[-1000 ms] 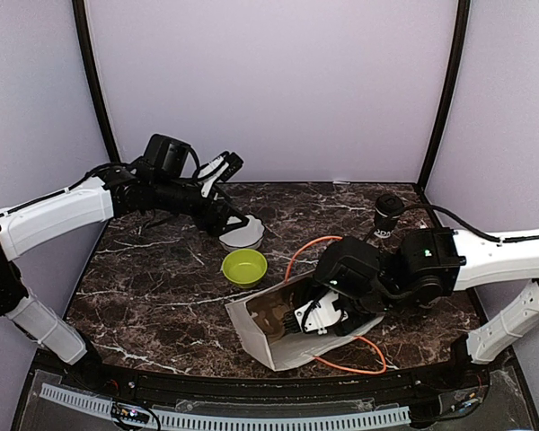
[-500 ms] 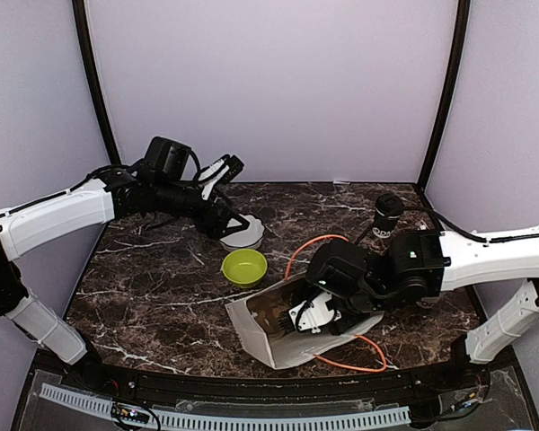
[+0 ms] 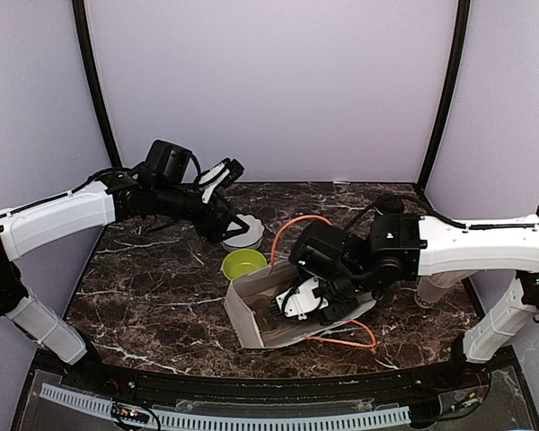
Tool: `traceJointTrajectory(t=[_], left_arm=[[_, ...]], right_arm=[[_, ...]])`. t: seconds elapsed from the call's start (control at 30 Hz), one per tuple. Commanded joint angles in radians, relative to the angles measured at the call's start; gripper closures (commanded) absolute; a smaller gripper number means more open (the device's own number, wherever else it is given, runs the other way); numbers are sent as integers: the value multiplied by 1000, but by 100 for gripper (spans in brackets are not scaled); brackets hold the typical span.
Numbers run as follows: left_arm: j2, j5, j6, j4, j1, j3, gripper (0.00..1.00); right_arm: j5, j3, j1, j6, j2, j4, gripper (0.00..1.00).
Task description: Pack the takeout coffee
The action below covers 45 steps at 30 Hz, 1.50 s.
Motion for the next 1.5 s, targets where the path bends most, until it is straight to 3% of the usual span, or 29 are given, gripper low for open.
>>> traceJointTrajectory(t=[0.0, 0.53, 1.2, 1.37, 1.47], left_arm=[[-35, 8, 9, 20, 5, -24, 14], [-60, -10, 13, 30, 7, -50, 13], [-59, -3, 15, 38, 10, -64, 13], [-63, -12, 20, 24, 12, -55, 13], [-67, -26, 33, 3, 11, -45, 12]], right_arm=[[-88, 83, -40, 27, 55, -65, 47], [-360, 341, -187, 8, 280, -330, 47], [-430, 353, -232, -32, 425, -405, 50], [-434, 438, -232, -14, 416, -449, 42], [-462, 521, -228, 7, 414, -496, 31]])
